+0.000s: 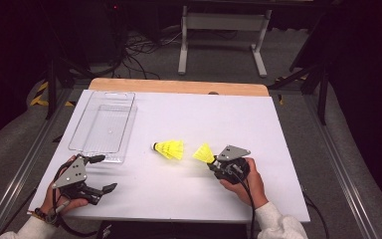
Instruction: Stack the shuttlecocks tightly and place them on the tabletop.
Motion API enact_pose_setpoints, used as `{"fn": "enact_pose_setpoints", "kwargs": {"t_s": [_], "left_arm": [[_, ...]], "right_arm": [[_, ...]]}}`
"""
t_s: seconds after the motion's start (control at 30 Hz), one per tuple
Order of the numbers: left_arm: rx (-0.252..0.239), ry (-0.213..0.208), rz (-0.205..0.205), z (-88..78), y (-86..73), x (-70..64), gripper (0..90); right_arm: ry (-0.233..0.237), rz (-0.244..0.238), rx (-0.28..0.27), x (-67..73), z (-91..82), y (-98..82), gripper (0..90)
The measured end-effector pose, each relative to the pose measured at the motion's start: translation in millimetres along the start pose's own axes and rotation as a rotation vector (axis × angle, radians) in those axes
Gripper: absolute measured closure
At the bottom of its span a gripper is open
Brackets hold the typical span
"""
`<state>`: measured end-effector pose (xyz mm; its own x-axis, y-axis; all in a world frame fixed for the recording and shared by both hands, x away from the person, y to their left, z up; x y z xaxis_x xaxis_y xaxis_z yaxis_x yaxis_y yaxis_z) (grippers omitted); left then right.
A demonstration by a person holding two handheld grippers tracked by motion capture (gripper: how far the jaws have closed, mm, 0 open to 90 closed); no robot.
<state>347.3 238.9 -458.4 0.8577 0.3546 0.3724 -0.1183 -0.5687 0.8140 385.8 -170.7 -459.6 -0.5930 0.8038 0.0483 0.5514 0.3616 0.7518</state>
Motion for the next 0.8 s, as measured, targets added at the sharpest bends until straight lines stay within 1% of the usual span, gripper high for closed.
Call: {"fn": "enact_pose_setpoints", "kwargs": {"t_s": [0.03, 0.1, 0.17, 0.33, 0.47, 0.8], "left_arm": [[0.001, -0.001, 0.001, 0.0, -0.1, -0.1, 5.4], [0.000, -0.001, 0.000, 0.1, 0.0, -0.2, 5.4], [0.002, -0.002, 0.003, 0.2, 0.1, -0.3, 5.4], [0.002, -0.005, 0.003, 0.4, -0.1, 0.0, 5.4], [0.002, -0.007, 0.004, 0.6, -0.1, -0.2, 5.4], [0.003, -0.010, 0.005, 0.9, -0.2, -0.2, 5.4]], "right_arm": [[-0.001, 0.001, 0.002, -0.2, 0.5, -0.6, 64.9], [0.011, 0.010, 0.007, -0.1, 1.7, -1.4, 64.9], [0.011, 0.005, 0.012, 0.0, 3.5, -1.9, 64.9], [0.017, 0.019, 0.025, -1.3, 7.7, -4.2, 64.8], [0.018, 0.010, 0.037, 0.2, 10.3, -5.1, 64.8], [0.012, 0.020, 0.066, -1.5, 15.6, -8.9, 64.7]]}}
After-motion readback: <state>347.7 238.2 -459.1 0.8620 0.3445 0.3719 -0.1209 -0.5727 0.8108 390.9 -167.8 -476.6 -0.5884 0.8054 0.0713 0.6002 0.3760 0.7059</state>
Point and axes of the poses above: each handheld gripper's, and its own axes: z roughly forward along the jaws, y roughly out of its top, x roughly to its left, the point moved 4 cm from there along z, roughly forward along the jaws, and after that the axes turned 15 degrees about z, right-handed, at the moved point
